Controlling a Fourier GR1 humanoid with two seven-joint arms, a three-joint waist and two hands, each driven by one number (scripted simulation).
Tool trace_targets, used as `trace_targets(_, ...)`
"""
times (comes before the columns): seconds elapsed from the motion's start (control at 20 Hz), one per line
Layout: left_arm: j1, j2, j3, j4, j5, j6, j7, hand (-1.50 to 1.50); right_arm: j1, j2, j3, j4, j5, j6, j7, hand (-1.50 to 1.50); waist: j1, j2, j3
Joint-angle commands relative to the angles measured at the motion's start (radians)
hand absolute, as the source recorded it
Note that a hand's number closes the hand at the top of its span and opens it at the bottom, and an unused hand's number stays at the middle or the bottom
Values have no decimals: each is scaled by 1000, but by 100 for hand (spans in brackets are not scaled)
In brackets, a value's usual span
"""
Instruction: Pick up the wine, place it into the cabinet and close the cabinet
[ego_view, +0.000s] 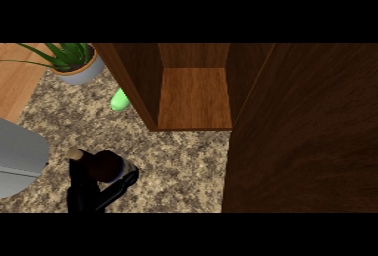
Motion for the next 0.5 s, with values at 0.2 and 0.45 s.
trace_targets(0.2,-62,0,35,147,144,-106,-136,-150,73,-19,18,-209,0,-5,67,-150,1,2,0)
trace_targets(0.45,-77,0,-13,144,152,-85,-167,-150,111,-32,7,-256,-46,4,81,-150,-2,1,1)
